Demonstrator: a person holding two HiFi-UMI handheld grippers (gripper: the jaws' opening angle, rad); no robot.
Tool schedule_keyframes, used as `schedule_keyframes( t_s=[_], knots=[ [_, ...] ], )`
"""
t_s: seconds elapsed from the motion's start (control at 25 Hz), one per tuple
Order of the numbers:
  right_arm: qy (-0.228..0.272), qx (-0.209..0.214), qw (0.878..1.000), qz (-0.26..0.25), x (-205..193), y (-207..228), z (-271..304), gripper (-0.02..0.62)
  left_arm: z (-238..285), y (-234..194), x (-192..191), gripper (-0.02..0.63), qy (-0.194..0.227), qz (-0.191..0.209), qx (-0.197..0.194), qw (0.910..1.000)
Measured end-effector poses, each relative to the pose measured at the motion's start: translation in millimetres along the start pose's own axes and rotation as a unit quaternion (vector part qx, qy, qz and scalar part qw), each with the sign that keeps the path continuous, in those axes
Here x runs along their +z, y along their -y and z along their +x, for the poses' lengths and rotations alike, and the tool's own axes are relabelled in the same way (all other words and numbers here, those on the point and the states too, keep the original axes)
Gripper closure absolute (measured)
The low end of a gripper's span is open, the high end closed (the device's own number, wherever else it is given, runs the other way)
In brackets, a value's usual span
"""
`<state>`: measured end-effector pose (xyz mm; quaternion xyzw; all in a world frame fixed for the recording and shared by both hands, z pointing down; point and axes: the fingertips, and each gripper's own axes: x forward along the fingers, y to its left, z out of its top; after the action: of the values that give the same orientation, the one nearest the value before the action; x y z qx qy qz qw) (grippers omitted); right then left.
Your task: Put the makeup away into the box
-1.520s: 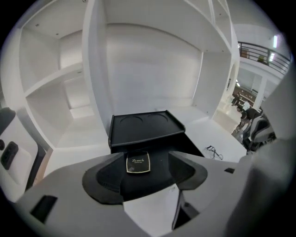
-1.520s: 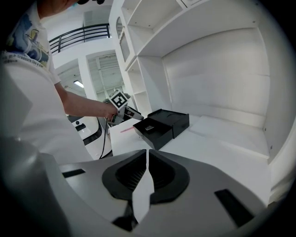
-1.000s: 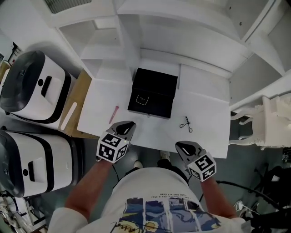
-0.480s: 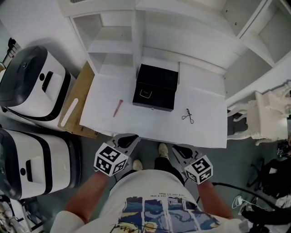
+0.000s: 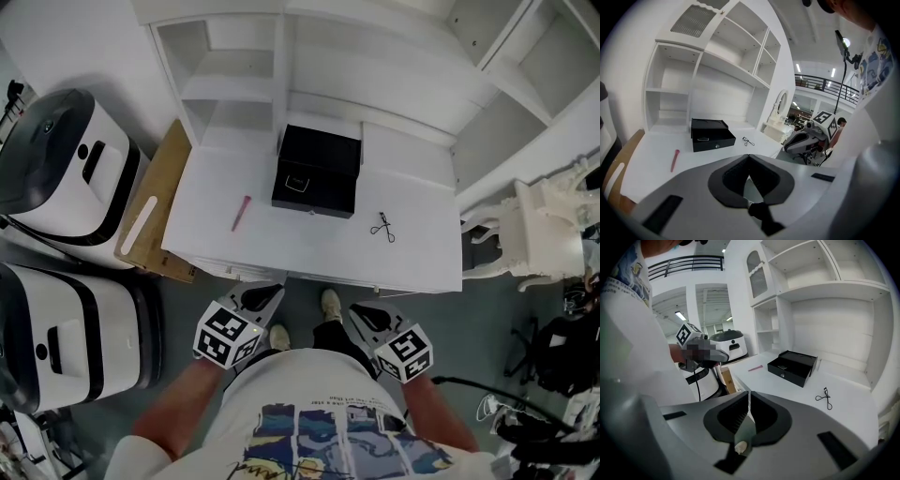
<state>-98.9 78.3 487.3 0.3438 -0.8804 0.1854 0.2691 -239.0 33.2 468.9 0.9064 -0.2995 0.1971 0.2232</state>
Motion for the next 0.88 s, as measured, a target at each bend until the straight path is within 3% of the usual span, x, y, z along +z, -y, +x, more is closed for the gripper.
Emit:
schedule_keyframes(
  t_s=[0.28, 0.44, 0.68, 0.88],
  knots=[
    [-0.002, 0.001, 1.0, -0.003, -3, -7, -4, 0.56, -2, 8, -8, 0.592, -0.003, 0.004, 0.001, 1.0],
    [-0.002, 0.006, 1.0, -0.004, -2, -10, -3, 0.56, -4, -3, -12, 0.592, -0.002, 0.001, 0.024, 0.9997],
    [-0.004, -0.002, 1.0, 0.006, -8, -7, -12, 0.56, 3, -72, -24, 0.589, -0.02, -0.008, 0.108, 0.9939],
    [-0.012, -0.019, 0.999, 0.026, -21, 4, -24, 0.56, 19, -153, -31, 0.588, -0.045, -0.015, 0.176, 0.9833]
  ],
)
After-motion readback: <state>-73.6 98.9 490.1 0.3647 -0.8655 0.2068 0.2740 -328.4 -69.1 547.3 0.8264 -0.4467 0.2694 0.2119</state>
